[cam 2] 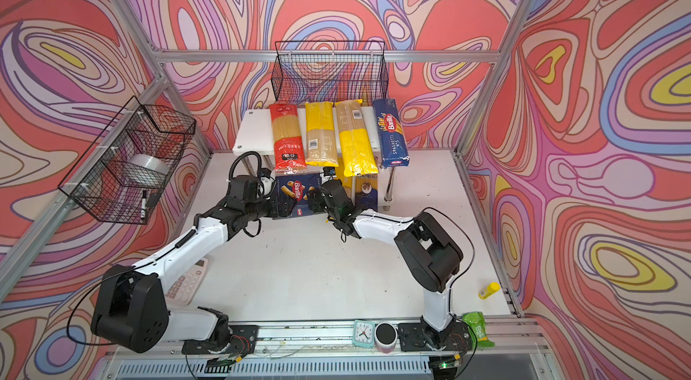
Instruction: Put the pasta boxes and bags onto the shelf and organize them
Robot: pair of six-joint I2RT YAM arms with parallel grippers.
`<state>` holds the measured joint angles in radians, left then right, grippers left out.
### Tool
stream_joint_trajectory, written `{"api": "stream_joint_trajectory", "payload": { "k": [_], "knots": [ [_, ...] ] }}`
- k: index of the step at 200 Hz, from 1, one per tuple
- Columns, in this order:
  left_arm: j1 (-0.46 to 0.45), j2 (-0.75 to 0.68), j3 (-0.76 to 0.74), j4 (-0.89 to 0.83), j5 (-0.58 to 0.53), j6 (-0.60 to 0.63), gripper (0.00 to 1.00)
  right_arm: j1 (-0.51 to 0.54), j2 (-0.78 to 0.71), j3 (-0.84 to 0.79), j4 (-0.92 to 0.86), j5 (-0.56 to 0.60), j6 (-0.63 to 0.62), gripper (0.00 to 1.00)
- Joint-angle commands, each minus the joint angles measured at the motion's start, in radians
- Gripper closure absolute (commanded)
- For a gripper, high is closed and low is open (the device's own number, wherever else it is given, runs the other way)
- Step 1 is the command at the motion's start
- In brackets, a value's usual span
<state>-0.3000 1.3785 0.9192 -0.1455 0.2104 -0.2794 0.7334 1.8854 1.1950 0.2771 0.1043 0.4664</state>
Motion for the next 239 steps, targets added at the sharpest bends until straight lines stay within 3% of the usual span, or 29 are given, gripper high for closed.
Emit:
{"api": "stream_joint_trajectory", "payload": {
  "k": [1, 64, 111, 153, 190, 239],
  "knots": [
    [-0.036, 0.001, 0.083, 0.083, 0.073, 0.052, 0.00, 0.042, 0.020, 0.077, 0.098, -0.159, -0.015, 0.33],
    [-0.012, 0.103, 0.225, -0.086, -0.046, 0.098, 0.00, 0.021, 0.028, 0.120, 0.004, -0.051, -0.032, 0.31],
    [-0.012, 0.142, 0.231, -0.077, -0.105, 0.115, 0.00, -0.015, -0.007, 0.077, -0.009, -0.003, -0.030, 0.30],
    [-0.012, 0.110, 0.226, -0.111, -0.221, 0.147, 0.00, -0.020, -0.041, 0.085, -0.086, 0.066, -0.084, 0.29],
    [-0.011, 0.078, 0.231, -0.164, -0.259, 0.156, 0.00, -0.031, -0.052, 0.091, -0.126, 0.039, -0.097, 0.29],
    [-0.010, -0.037, 0.138, -0.224, -0.223, 0.140, 0.00, -0.031, -0.140, 0.025, -0.210, -0.101, -0.140, 0.30]
  ]
}}
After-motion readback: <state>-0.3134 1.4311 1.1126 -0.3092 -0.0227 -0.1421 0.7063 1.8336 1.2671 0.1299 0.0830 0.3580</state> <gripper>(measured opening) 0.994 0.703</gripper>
